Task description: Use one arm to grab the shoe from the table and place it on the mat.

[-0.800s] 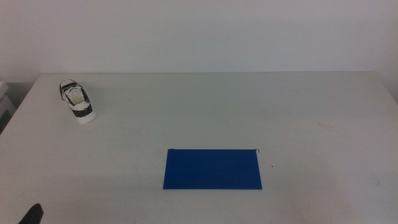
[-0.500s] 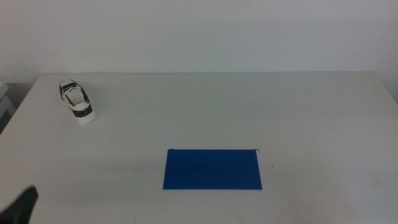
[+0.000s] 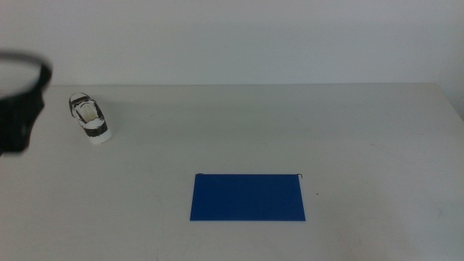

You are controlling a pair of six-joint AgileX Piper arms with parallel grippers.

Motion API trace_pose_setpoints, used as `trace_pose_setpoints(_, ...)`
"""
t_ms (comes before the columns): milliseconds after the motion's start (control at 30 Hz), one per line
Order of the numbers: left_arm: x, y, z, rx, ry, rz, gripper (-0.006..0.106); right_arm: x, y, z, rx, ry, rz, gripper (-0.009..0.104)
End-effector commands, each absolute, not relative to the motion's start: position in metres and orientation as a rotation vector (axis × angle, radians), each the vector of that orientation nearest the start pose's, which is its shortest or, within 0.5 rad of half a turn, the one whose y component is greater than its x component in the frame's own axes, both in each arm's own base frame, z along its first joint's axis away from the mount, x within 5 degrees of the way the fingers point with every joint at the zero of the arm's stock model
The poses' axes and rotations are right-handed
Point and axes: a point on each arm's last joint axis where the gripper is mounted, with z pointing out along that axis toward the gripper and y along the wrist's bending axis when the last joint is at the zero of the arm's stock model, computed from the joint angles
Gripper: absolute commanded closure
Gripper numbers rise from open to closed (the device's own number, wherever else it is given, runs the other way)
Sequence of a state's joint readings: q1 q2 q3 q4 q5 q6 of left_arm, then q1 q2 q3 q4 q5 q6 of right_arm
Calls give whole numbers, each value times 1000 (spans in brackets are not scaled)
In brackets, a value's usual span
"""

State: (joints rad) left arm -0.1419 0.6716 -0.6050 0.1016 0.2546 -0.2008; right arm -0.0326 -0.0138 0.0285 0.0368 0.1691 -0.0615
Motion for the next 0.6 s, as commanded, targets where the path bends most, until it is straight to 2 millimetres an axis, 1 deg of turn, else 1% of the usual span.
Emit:
trace_pose_setpoints(0,155,-22,366,5,1695,-195,11,55,-1,201,-15,1558,-57,29)
trace_pose_setpoints(100,173,-24,380,-3,1702,-200,11,55,-1,201,-15,1558,-57,29)
trace_pose_setpoints(233,197,-27,392,-20,1765,-199,11,55,-1,201,-15,1558,-57,29)
trace_pose_setpoints(333,216,-29,395,-29,1837,-185,11,55,-1,201,-15,1558,-57,29)
trace_pose_setpoints(567,272,-36,401,-52,2006,-156,11,55,-1,201,-15,1558,-57,29)
